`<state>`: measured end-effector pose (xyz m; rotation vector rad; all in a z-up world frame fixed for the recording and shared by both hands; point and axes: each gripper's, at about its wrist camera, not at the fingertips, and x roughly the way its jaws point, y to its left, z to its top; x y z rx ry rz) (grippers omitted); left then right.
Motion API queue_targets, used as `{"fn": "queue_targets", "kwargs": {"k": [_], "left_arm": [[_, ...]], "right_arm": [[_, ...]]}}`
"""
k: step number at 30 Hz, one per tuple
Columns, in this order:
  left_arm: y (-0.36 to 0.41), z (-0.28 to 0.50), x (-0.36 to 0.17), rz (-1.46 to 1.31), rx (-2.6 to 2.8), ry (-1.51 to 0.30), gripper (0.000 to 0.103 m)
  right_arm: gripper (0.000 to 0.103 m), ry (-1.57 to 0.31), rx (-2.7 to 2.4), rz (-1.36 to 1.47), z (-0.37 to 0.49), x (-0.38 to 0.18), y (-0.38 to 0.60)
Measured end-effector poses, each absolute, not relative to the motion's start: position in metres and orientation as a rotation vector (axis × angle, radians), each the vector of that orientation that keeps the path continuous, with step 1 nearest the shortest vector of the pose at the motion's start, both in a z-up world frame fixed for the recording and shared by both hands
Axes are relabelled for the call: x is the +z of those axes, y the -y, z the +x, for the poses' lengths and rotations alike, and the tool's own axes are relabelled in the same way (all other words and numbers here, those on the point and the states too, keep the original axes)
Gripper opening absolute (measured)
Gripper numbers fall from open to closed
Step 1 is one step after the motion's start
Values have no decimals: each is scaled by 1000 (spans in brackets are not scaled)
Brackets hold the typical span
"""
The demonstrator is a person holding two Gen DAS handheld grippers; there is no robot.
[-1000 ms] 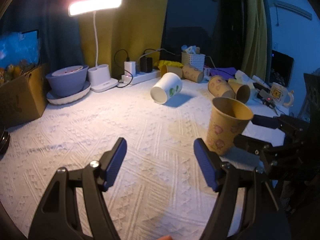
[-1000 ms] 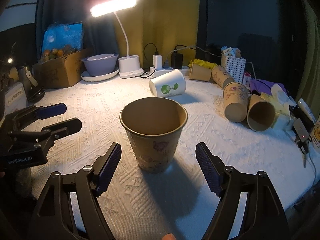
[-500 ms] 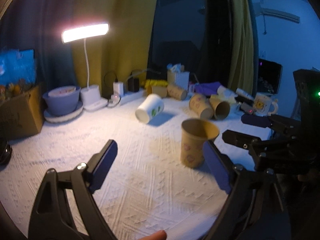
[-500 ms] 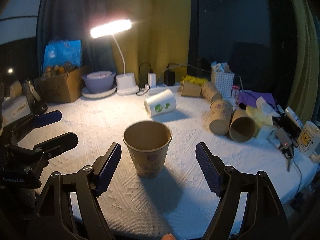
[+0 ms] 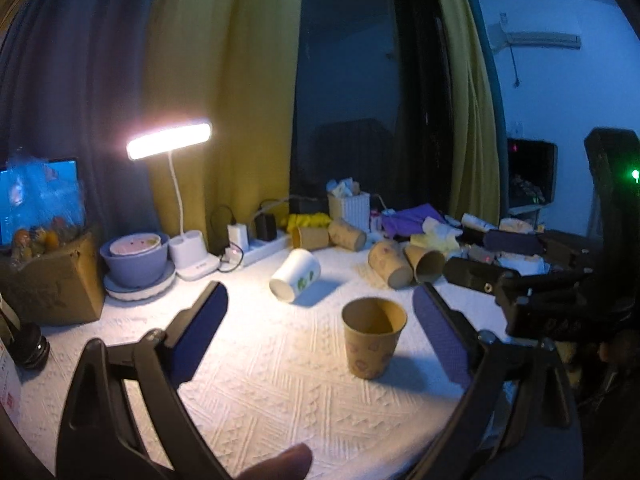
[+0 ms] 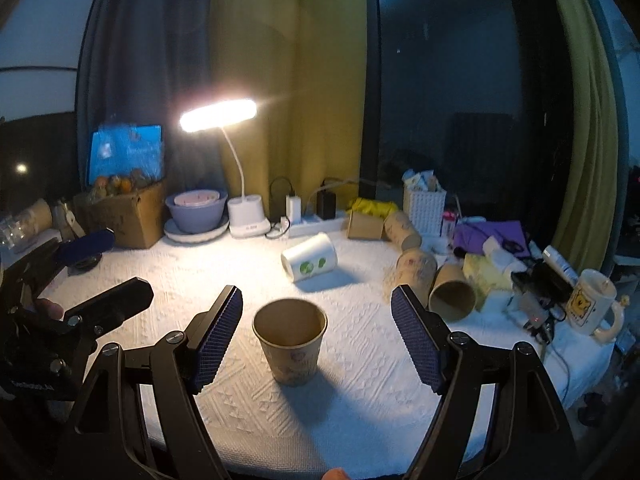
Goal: Flip cup upright
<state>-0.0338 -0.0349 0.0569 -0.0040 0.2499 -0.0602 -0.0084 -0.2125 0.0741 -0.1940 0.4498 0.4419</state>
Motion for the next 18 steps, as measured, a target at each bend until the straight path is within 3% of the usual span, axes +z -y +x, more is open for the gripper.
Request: {"fn": "queue_targets", "kwargs": {"k": [7,18], "left_arm": [[27,-50,66,-28,-34,-164,95],[28,-42,57,-18,-35,-190,95]], "right_arm": [[80,-440,435,-175,-12,83,217],[80,-500,396,-153,0,70,224]]}}
